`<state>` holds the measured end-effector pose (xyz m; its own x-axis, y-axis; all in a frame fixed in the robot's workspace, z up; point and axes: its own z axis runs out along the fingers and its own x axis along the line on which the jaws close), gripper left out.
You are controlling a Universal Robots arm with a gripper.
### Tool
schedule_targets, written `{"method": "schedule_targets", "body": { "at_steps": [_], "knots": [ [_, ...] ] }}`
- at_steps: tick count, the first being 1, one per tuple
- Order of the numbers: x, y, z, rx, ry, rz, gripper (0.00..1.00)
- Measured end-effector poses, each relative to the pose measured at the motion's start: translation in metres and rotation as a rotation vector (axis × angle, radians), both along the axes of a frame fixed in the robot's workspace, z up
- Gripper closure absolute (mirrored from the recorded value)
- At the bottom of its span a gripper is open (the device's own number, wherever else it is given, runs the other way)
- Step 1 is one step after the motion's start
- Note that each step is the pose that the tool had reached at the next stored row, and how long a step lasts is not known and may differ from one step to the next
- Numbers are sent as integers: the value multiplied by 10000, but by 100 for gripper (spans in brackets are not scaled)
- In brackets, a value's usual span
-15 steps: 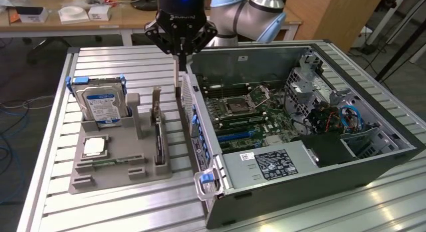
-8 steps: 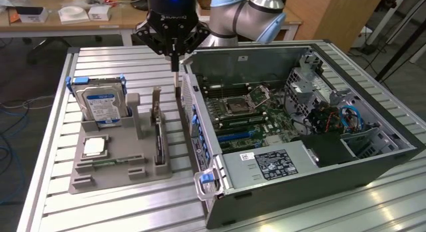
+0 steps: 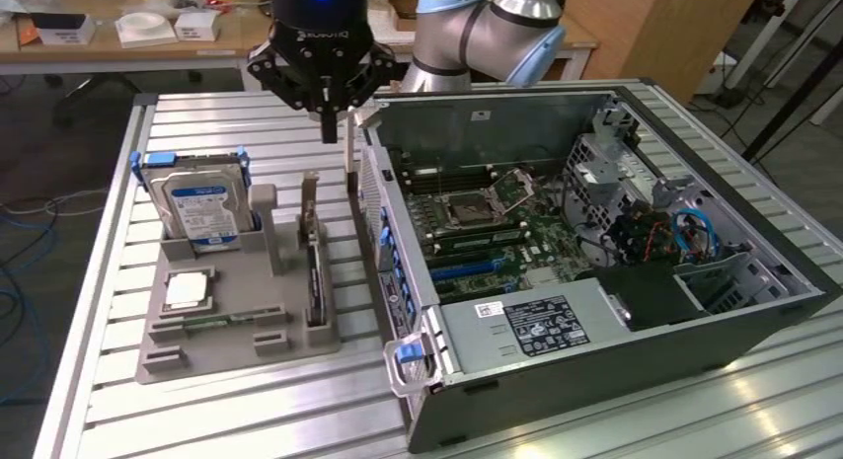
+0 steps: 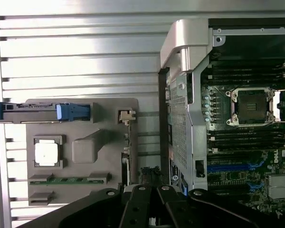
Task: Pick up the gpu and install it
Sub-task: 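Reach for the gpu, then pick up the gpu and move the gpu toward the slot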
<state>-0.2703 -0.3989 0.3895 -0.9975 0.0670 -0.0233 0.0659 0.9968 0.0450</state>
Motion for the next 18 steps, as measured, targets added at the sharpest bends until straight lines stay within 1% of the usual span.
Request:
{"method": "schedule_targets", "body": {
  "at_steps": [13,18],
  "knots": [
    [-249,0,-5,0,0,14,89],
    [-273,0,-5,0,0,15,89]
  ]
}}
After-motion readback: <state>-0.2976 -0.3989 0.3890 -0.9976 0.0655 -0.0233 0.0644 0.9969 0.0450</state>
